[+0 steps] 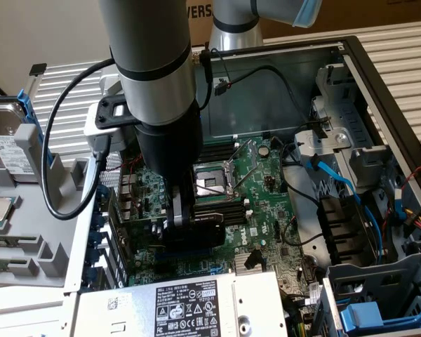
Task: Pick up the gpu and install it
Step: 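Insert the gpu into the slot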
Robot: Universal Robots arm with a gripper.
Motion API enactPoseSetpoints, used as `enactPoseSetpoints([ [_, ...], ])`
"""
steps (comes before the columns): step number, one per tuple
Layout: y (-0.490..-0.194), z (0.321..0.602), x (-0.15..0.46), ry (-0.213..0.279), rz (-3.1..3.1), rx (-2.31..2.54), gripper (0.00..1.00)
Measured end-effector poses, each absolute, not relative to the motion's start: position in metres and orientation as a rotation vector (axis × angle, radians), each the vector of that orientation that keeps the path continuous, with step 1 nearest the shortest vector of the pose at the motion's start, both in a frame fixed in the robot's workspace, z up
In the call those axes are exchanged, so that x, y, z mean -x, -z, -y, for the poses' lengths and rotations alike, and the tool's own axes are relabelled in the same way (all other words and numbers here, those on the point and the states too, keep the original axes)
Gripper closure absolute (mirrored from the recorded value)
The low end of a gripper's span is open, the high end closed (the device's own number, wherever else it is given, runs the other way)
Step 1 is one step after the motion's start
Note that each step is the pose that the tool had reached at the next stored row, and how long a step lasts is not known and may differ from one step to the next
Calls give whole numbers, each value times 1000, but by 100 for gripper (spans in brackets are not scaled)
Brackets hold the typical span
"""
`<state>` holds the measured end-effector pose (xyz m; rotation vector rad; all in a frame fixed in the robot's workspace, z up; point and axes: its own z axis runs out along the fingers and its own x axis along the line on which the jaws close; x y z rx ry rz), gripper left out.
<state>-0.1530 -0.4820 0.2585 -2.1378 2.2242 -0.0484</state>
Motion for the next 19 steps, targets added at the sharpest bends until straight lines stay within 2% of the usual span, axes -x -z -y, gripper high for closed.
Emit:
enactPoseSetpoints([
  [19,-261,482,153,51,-2223,2137,74],
])
